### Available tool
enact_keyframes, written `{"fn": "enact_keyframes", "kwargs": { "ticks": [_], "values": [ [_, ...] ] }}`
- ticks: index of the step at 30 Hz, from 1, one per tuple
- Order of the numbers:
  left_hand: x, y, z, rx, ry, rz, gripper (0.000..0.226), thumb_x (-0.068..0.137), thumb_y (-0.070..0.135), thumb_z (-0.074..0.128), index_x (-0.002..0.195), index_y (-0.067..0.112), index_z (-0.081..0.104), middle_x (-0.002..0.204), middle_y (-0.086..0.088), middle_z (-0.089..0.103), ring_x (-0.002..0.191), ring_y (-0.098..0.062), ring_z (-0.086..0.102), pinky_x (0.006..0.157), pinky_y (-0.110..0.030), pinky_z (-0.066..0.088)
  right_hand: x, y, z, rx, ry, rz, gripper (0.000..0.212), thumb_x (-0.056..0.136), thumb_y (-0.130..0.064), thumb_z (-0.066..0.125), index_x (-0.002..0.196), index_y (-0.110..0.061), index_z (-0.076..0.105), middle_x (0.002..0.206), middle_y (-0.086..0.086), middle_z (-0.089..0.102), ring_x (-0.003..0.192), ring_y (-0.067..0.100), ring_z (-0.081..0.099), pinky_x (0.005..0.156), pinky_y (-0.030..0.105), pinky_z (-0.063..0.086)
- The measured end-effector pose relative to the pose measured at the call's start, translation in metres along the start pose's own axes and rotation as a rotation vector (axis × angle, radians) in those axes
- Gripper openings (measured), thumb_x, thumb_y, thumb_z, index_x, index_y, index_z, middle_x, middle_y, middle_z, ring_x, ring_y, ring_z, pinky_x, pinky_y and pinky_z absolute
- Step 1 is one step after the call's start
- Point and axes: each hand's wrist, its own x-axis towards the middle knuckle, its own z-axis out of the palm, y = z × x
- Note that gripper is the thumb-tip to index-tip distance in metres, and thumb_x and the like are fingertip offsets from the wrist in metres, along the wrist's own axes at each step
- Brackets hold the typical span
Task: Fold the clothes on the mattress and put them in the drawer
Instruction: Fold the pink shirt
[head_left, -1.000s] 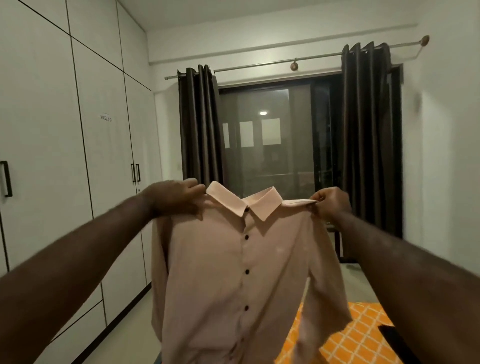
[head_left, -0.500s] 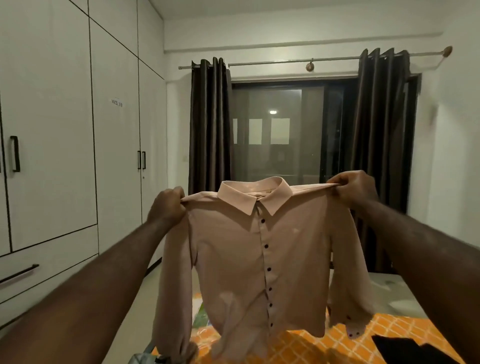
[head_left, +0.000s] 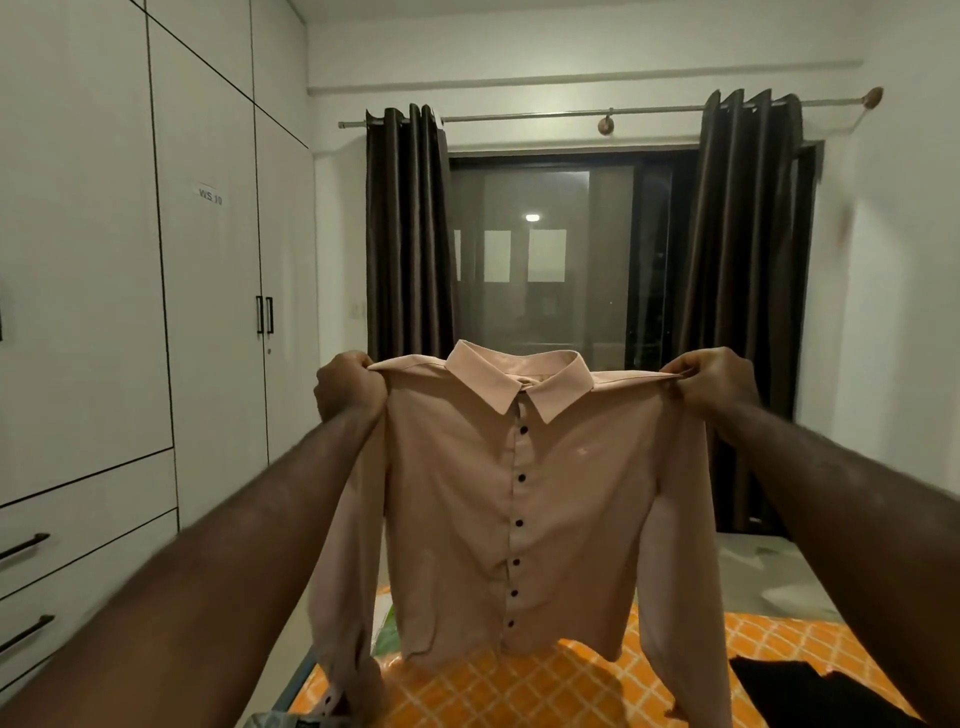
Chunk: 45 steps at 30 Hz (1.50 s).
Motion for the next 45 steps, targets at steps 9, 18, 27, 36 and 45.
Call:
{"fn": "enact_keyframes", "kwargs": {
  "ticks": [9, 18, 27, 36, 45],
  "values": [
    [0.013, -0.015, 0.007, -0.199, -0.096, 0.161, 0.024, 0.077, -0.005, 0.056, 0.089, 0.015, 0.055, 0.080, -0.007, 0.059, 0.071, -0.024, 0.055, 0.052, -0.026, 0.038, 0.001, 0.004, -0.001, -0.025, -0.016, 0.028, 0.010, 0.090, -0.006, 0.074, 0.091, -0.015, 0.078, 0.093, 0.009, 0.074, 0.093, 0.024, 0.068, 0.082, 0.044, 0.061],
    [0.021, -0.011, -0.004, 0.116, -0.704, 0.317, 0.019, 0.091, 0.001, 0.061, 0.105, 0.012, 0.070, 0.107, -0.005, 0.064, 0.101, -0.025, 0.061, 0.084, -0.039, 0.056, -0.008, 0.016, 0.000, -0.157, -0.092, 0.051, 0.017, 0.084, -0.011, 0.081, 0.078, -0.020, 0.069, 0.089, 0.005, 0.068, 0.091, 0.025, 0.065, 0.080, 0.046, 0.060],
    [0.033, -0.022, 0.011, 0.735, -0.472, 0.724, 0.019, 0.100, 0.018, 0.050, 0.111, 0.020, 0.066, 0.095, -0.002, 0.058, 0.087, -0.020, 0.054, 0.069, -0.033, 0.043, -0.014, 0.047, 0.009, -0.212, -0.091, 0.115, 0.007, 0.091, -0.018, 0.076, 0.093, -0.011, 0.079, 0.089, 0.008, 0.070, 0.087, 0.024, 0.062, 0.076, 0.035, 0.052],
    [0.024, 0.003, 0.073, 0.251, -0.504, -0.031, 0.020, 0.094, 0.012, 0.052, 0.100, 0.005, 0.069, 0.085, -0.015, 0.068, 0.065, -0.028, 0.067, 0.045, -0.029, 0.051, 0.017, 0.054, 0.048, -0.210, -0.002, 0.437, 0.016, 0.094, -0.017, 0.070, 0.107, -0.009, 0.075, 0.103, 0.014, 0.071, 0.084, 0.031, 0.068, 0.071, 0.041, 0.062],
    [0.043, 0.009, 0.171, -0.504, -0.724, -0.339, 0.022, 0.100, -0.003, 0.042, 0.088, 0.001, 0.060, 0.083, -0.021, 0.060, 0.065, -0.028, 0.061, 0.055, -0.042, 0.062, 0.071, 0.083, 0.092, 0.333, -0.151, 0.591, 0.015, 0.092, 0.002, 0.066, 0.107, 0.006, 0.069, 0.109, 0.022, 0.070, 0.094, 0.035, 0.070, 0.090, 0.045, 0.060]
  ]
}}
